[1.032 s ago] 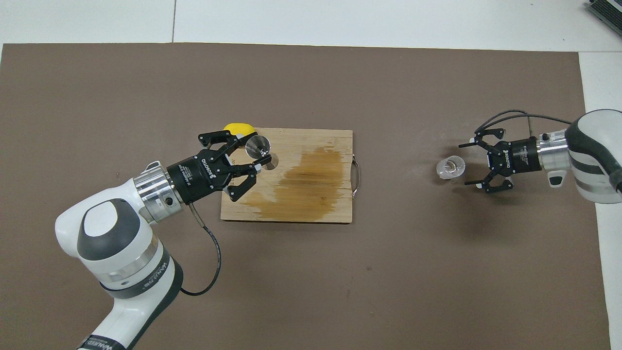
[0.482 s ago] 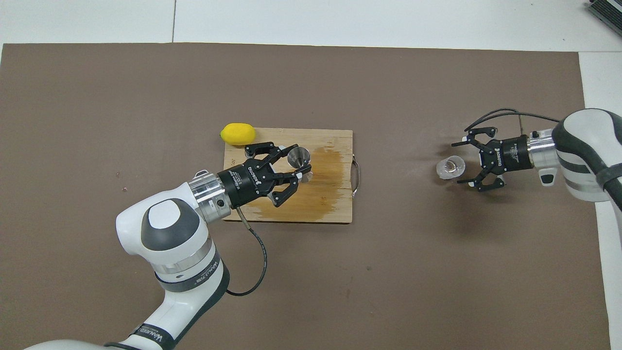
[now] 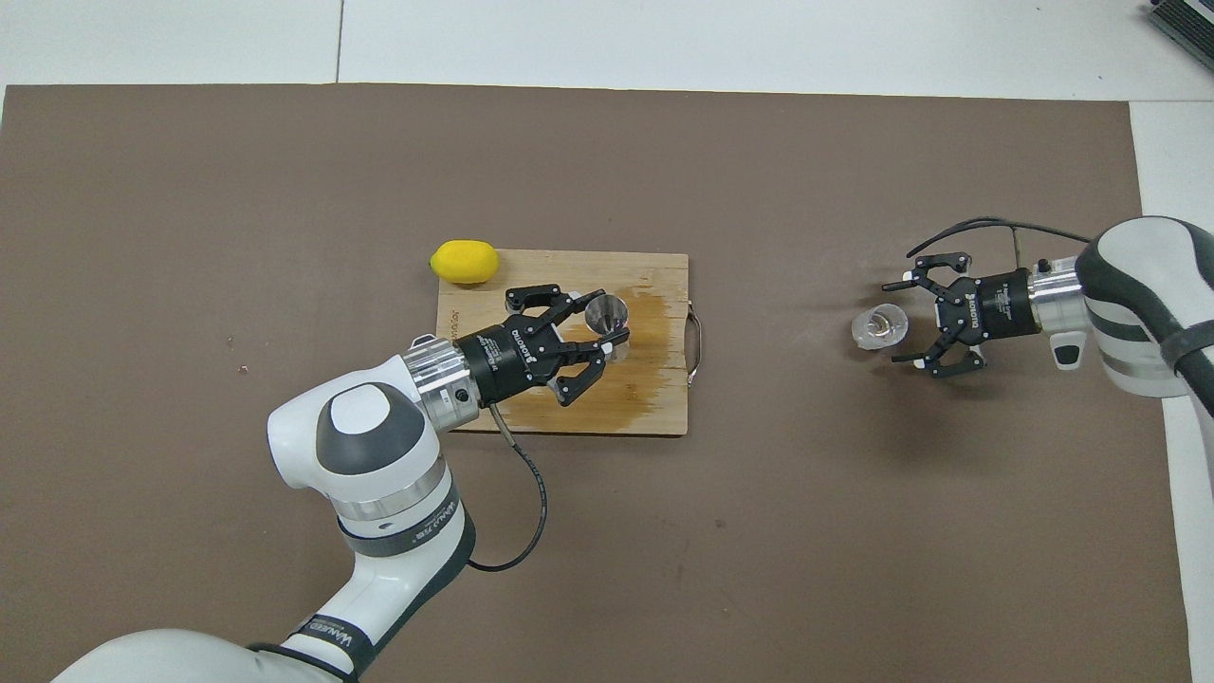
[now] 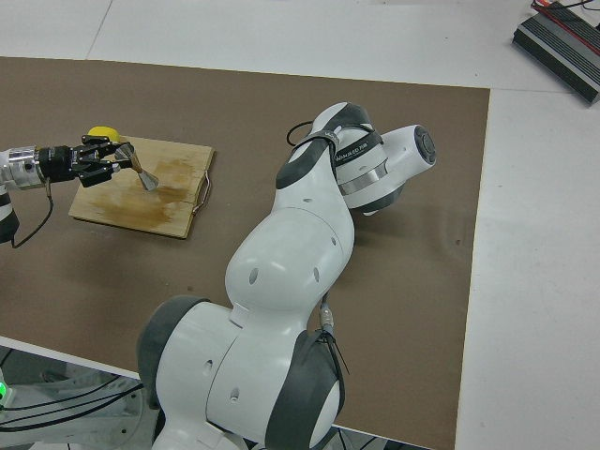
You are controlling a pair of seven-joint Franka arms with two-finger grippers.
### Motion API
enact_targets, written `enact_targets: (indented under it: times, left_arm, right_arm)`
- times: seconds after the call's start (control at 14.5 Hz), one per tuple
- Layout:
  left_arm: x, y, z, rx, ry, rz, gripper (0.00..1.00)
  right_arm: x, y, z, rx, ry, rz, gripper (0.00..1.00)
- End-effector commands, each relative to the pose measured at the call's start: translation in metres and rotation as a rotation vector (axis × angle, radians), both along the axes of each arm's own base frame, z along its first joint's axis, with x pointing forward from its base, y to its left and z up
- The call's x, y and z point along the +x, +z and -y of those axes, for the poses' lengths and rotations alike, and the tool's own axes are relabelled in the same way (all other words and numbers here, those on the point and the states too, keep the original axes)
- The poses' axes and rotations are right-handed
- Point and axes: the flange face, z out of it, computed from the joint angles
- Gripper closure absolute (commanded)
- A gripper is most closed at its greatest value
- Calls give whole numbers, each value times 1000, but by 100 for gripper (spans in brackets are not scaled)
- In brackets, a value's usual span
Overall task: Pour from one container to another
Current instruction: 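Carry the metal cup onto the board while the right gripper grasps the glass, then lower the metal cup onto the cutting board and open the left gripper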
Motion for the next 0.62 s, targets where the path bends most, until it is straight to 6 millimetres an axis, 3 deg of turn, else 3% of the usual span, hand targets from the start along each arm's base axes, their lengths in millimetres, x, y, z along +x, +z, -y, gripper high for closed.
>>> enact_targets:
  times: [0.0, 0.55]
  left_arm:
    - [8, -5, 21, 4, 12, 23, 100]
    - [10, -18, 24, 13, 11, 74, 100]
  right_arm:
    - [-11, -6, -3, -24, -31, -15, 0]
    - [-16, -13, -16, -26, -31, -12, 0]
